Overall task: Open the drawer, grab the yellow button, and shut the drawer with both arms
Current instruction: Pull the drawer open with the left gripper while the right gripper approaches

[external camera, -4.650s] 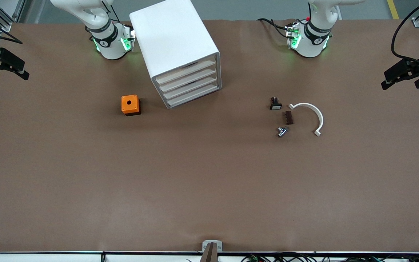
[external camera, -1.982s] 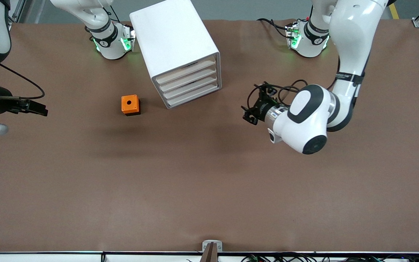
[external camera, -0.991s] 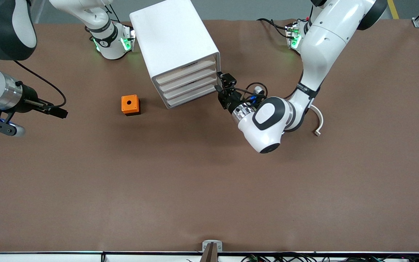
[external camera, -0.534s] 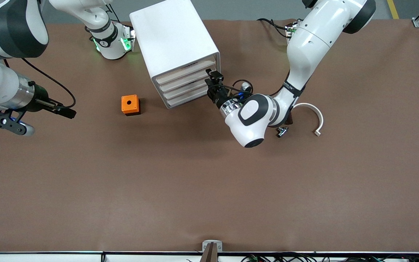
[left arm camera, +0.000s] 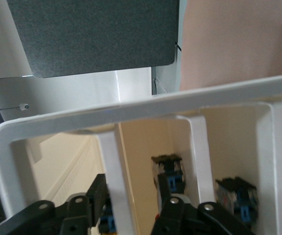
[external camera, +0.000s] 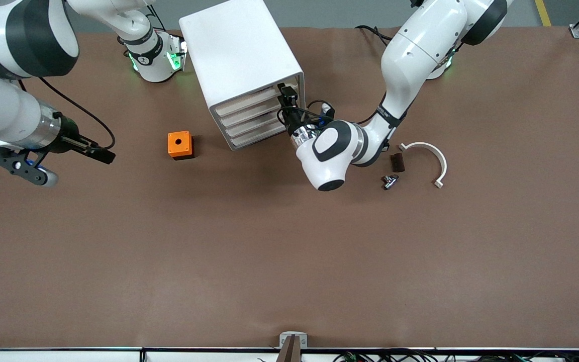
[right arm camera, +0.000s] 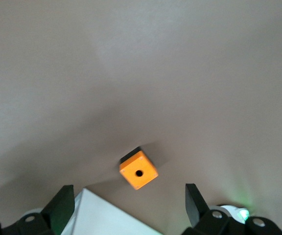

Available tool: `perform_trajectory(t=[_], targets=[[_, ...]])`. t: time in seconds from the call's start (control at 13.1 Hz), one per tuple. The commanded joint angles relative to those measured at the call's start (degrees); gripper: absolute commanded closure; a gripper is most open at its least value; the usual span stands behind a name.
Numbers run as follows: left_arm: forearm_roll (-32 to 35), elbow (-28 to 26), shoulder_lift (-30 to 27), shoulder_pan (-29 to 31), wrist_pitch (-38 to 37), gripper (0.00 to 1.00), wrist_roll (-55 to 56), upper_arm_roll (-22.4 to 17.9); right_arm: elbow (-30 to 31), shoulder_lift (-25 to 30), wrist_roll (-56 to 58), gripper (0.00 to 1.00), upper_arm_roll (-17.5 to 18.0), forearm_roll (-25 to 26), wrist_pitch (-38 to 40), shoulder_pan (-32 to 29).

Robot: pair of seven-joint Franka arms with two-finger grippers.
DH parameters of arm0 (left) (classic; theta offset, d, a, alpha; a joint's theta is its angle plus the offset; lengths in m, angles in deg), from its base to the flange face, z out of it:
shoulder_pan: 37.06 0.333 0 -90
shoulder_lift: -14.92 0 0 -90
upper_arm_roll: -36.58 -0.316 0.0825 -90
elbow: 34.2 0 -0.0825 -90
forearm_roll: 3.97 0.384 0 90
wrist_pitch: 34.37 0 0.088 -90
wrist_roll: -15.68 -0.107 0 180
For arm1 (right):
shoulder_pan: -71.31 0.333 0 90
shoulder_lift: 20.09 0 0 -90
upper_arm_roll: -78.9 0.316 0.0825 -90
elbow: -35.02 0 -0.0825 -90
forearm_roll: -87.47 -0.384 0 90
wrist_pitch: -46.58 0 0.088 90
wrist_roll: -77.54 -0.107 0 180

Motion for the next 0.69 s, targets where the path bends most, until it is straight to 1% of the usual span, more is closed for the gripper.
perform_trajectory(t=[0.0,0.15,0.3,0.53,0.61], targets=[[-1.18,-1.20,-0.56,-1.04,-0.68,0.69,1.85,0.15,-0.30,0.54,-4.92,0.00,-0.33,-2.01,-0.64,2.28],[-1.10,-1.47,-0.74,-1.31,-0.95,0.79,3.25,0.15,-0.21,0.72,-9.13,0.00,-0.33,-2.02,-1.78,4.56],[-1.10,-1.30,-0.74,-1.22,-0.95,0.86,4.49,0.15,-0.04,0.63,-14.49,0.00,-0.33,-2.02,-3.62,7.20],[-1.18,-1.12,-0.74,-0.52,-1.03,0.92,6.15,0.15,1.55,0.54,-22.48,0.00,-0.42,-2.02,-7.66,11.33],[-1.27,-1.03,-0.65,0.00,-1.03,0.93,6.16,0.15,1.81,0.28,-25.03,0.00,-0.33,-2.02,-8.46,12.65]])
